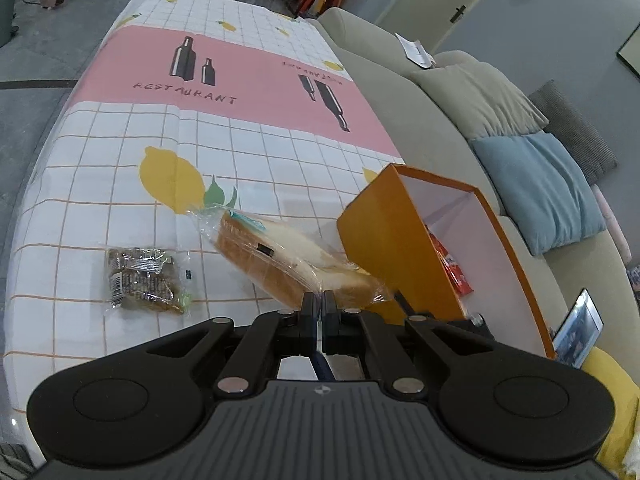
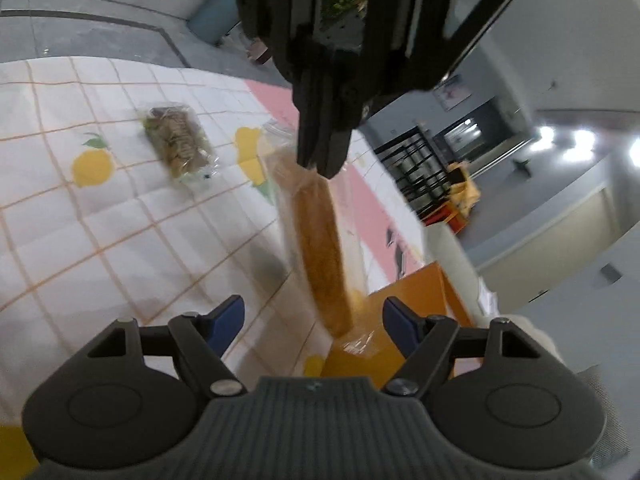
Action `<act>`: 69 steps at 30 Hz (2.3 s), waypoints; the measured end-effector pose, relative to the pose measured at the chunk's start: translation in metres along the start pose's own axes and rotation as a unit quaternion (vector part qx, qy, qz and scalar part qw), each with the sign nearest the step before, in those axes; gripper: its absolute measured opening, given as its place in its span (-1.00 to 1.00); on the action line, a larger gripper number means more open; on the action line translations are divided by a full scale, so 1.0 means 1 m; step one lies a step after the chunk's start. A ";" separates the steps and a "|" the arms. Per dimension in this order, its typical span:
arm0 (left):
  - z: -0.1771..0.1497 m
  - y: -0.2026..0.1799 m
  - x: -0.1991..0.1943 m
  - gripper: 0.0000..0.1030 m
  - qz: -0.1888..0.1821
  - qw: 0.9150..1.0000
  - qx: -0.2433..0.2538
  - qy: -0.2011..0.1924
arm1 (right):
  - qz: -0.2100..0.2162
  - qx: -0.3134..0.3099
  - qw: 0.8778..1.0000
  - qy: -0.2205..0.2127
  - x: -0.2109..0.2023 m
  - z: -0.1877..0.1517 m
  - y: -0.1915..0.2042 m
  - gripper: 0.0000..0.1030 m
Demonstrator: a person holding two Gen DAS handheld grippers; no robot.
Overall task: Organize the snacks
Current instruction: 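Hold the bread slice up with the right tool while the left reaches the nut packet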
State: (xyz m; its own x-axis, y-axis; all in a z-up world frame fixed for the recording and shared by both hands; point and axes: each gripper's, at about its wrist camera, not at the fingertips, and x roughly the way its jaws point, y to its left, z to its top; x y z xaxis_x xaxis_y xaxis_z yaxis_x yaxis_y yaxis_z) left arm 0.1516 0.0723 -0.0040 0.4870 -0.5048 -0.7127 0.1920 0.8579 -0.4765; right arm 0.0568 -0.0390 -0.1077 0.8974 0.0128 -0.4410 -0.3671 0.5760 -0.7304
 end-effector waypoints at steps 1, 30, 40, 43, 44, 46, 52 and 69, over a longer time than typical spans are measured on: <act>-0.001 0.000 -0.003 -0.97 -0.006 1.000 0.002 -0.001 | -0.002 0.002 1.000 -0.007 0.002 0.001 0.000 0.44; -0.008 -0.035 -0.076 -0.03 -0.008 0.995 0.093 -0.033 | 0.127 0.154 0.980 0.003 0.004 0.028 -0.055 -0.57; -0.003 -0.025 -0.098 0.44 0.091 0.990 0.048 -0.094 | 0.186 0.445 0.871 0.091 0.016 -0.003 -0.112 -0.58; -0.003 -0.018 -0.077 0.44 0.137 0.986 0.045 -0.083 | 0.185 0.422 0.883 0.086 0.008 0.001 -0.106 -0.58; -0.004 -0.016 -0.070 0.44 0.147 0.984 0.049 -0.085 | 0.186 0.416 0.886 0.087 0.006 0.001 -0.104 -0.58; -0.008 -0.010 -0.058 0.44 0.159 0.981 0.059 -0.091 | 0.191 0.407 0.888 0.094 0.001 0.000 -0.106 -0.58; -0.016 0.022 -0.012 0.41 0.149 0.986 0.012 -0.069 | 0.195 0.410 0.885 0.105 0.023 -0.012 -0.106 -0.57; -0.006 0.039 0.034 0.45 0.149 0.988 0.010 -0.023 | 0.223 0.451 0.859 0.091 0.037 -0.018 -0.128 -0.59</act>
State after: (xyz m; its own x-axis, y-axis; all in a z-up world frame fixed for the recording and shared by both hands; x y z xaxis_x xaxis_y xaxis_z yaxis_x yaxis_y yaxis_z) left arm 0.1703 0.0876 -0.0499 0.5628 -0.2239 -0.7957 0.0501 0.9701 -0.2376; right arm 0.1328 -0.1274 -0.0400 0.6328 0.3161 -0.7068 -0.2523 0.9472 0.1977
